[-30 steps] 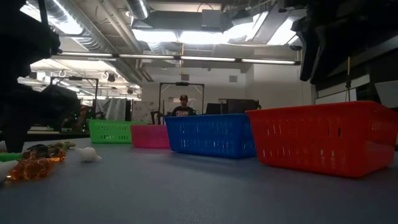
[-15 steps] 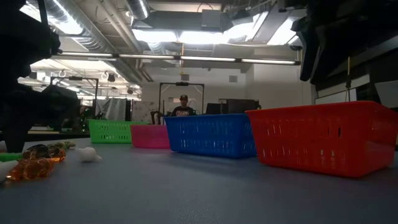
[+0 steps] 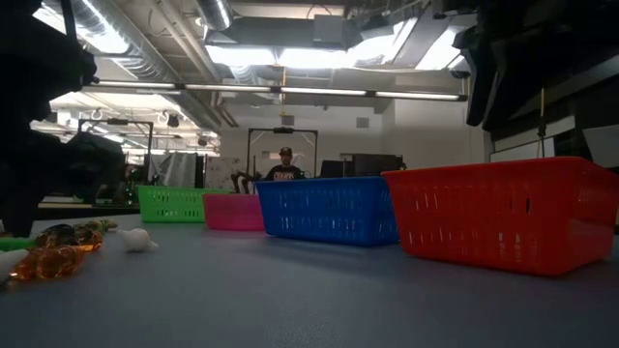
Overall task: Sort Halloween decoration
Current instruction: Put the orange pumpkin toy into the orange bin
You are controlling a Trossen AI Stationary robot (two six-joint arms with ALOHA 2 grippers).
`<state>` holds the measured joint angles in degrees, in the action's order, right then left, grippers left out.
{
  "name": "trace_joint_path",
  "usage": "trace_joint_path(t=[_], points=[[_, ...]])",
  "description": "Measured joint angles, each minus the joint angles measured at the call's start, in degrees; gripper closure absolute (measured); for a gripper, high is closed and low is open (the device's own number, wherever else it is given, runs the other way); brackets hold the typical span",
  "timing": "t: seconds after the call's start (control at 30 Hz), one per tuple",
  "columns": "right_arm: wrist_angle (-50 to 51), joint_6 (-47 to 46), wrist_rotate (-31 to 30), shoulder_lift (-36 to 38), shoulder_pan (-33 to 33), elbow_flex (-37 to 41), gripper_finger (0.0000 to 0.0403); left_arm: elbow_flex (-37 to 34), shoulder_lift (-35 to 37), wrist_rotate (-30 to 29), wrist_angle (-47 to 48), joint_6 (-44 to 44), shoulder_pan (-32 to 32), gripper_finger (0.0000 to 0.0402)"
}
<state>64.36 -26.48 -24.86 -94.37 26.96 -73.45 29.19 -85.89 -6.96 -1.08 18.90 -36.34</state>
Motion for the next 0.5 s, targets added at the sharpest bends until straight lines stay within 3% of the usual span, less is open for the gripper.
trace_joint_path(t=[0.5], points=[[0.0,0.0,0.0,0.0,0.0,0.0,0.0235,0.0,0.0,0.0,0.0,0.0,0.0,0.0318]])
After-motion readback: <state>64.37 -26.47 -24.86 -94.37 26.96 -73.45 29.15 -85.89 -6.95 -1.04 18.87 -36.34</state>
